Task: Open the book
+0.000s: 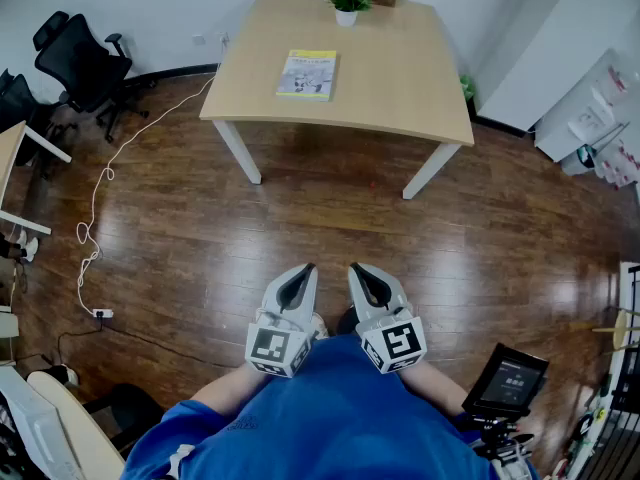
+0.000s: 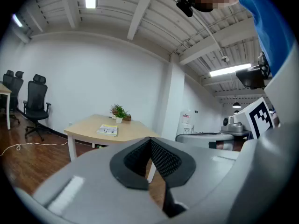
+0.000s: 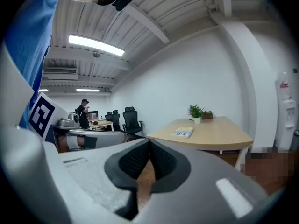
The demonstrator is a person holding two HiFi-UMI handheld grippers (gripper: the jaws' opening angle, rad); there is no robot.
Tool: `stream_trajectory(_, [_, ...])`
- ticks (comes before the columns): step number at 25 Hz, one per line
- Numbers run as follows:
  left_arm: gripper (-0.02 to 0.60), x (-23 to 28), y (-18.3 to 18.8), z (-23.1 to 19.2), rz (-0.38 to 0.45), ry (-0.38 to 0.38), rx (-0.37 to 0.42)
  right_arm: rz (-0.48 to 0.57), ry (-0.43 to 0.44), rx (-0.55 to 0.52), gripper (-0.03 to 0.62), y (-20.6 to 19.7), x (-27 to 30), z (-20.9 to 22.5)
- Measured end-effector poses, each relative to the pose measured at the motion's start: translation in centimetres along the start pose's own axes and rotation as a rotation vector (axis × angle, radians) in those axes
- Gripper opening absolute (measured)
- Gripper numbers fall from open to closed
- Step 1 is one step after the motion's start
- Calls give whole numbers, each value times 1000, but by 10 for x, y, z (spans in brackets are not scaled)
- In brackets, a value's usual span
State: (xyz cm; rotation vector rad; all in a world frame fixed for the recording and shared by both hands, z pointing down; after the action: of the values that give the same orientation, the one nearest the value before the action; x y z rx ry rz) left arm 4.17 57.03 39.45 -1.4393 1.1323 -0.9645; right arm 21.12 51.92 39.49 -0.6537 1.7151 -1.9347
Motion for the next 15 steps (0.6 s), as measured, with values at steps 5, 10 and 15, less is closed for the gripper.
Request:
stream_trajectory(5, [8, -6, 6, -4, -16, 3, -13, -4, 20, -3, 3, 4, 2, -10])
stream_trajectory(10, [7, 8, 11, -21, -6, 16, -10, -2, 43, -4, 3, 7, 25, -6])
stream_trajectory(15, [8, 66, 6, -44, -14, 38, 4, 10, 68, 1, 3, 7, 73, 41])
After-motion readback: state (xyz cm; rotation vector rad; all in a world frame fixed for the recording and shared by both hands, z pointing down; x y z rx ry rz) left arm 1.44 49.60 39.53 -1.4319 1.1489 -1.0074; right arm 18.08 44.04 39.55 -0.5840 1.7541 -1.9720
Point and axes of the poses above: the fingertips, and each gripper's own axes: x forward along the fingers, z to its right, y out of its top, the point moved 9 cm from there along -x, backward along the fingers, and after that the axes turned 8 degrees about z, right-handed, at the moved point
